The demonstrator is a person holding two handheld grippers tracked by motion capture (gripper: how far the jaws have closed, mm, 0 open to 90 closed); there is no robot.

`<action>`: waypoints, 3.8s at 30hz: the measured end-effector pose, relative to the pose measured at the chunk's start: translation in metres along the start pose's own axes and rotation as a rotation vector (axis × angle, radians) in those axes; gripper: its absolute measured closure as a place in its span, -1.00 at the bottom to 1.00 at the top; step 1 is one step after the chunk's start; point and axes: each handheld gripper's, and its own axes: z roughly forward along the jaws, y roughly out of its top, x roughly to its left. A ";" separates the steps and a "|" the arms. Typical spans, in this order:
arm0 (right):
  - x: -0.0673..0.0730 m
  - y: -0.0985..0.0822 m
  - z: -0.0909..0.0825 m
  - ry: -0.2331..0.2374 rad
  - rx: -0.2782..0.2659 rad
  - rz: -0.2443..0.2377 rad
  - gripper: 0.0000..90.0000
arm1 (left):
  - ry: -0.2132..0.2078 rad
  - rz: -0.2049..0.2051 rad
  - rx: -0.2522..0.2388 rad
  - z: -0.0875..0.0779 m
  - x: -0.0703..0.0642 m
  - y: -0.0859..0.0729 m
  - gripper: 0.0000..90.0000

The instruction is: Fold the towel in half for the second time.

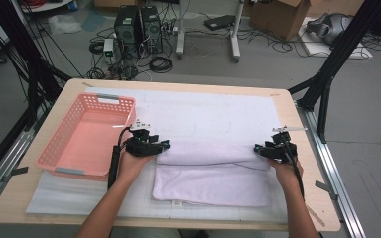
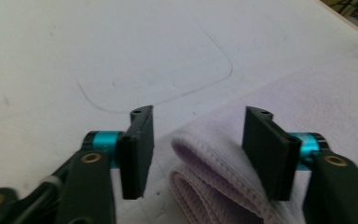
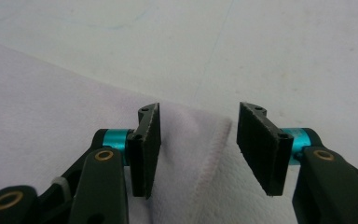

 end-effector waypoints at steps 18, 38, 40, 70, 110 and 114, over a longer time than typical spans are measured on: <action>0.012 -0.036 -0.057 0.046 -0.241 -0.089 0.94 | -0.039 0.125 -0.152 -0.049 -0.028 -0.011 0.85; 0.031 -0.082 -0.088 0.063 -0.292 -0.104 0.94 | -0.098 0.138 -0.221 -0.080 -0.043 -0.054 0.82; 0.034 -0.089 -0.091 0.061 -0.279 -0.106 0.93 | -0.104 0.134 -0.219 -0.083 -0.046 -0.058 0.82; 0.047 -0.122 -0.091 0.063 -0.137 -0.067 0.85 | -0.094 0.114 -0.007 -0.083 -0.063 -0.089 0.85; 0.040 -0.056 -0.030 0.068 -0.158 -0.214 0.57 | -0.082 0.100 -0.164 -0.049 -0.029 -0.032 -0.03; 0.033 -0.048 -0.014 -0.004 -0.116 -0.257 0.68 | -0.055 0.123 -0.171 -0.043 -0.027 -0.028 -0.03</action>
